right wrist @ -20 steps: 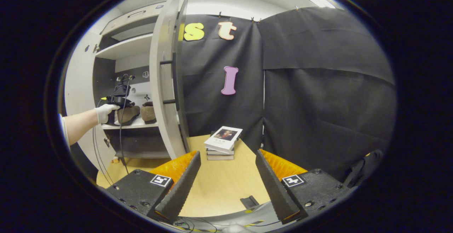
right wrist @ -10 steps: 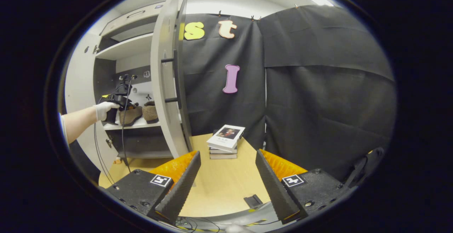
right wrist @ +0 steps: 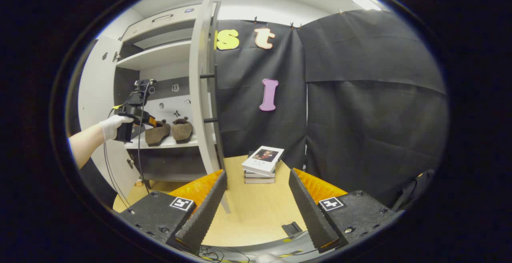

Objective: Grab one shoe with the right hand and put it into the shoe cabinet, grab the other shoe with the left hand and put it into the shoe cabinet; then close the right door with the right hand and the left door with the left hand.

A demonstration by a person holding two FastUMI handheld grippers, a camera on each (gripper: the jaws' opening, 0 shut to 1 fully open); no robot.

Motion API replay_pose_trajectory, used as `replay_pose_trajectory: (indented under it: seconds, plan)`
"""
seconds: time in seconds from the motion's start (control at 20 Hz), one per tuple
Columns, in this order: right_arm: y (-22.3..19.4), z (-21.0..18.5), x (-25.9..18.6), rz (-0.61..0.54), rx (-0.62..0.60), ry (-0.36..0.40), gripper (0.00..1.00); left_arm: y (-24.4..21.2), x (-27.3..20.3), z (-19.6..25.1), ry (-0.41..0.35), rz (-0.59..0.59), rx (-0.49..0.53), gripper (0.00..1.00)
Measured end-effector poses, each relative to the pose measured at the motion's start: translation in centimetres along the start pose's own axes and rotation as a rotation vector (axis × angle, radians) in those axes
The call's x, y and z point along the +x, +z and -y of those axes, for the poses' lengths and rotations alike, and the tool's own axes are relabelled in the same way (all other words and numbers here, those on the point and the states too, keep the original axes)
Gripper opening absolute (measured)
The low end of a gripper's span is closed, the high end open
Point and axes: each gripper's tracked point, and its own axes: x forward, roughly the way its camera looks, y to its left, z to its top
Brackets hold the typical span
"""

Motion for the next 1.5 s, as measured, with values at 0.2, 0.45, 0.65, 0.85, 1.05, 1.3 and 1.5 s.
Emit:
replay_pose_trajectory:
  seconds: [0.2, 0.45, 0.65, 0.85, 1.05, 1.3, 1.5]
  plan:
    - [0.8, -1.3, -1.2, 0.026, -0.013, 0.019, 0.99, 1.3, -6.7, 0.6, -0.025, 0.124, -0.01, 0.97]
    - [1.6, -3.6, -2.9, 0.056, -0.032, 0.061, 0.99, 1.7, -17.1, 0.5, -0.043, 0.292, -0.014, 1.0]
    - [2.0, -5.7, -4.3, 0.074, -0.044, 0.104, 0.99, -0.3, -24.6, 0.0, -0.04, 0.38, -0.041, 0.96]
    - [2.0, -7.5, -5.6, 0.089, -0.055, 0.134, 0.99, -4.2, -28.8, 1.0, -0.032, 0.419, -0.034, 0.96]
    - [1.7, -9.0, -6.3, 0.087, -0.055, 0.154, 0.99, -8.1, -34.2, -0.8, -0.015, 0.423, -0.084, 0.96]
    - [0.6, -9.8, -6.8, 0.069, -0.058, 0.156, 0.99, -14.5, -39.0, -2.4, 0.027, 0.444, -0.144, 0.96]
    - [0.2, -10.2, -6.5, 0.056, -0.073, 0.155, 0.99, -19.3, -40.6, -3.2, 0.047, 0.402, -0.141, 0.96]
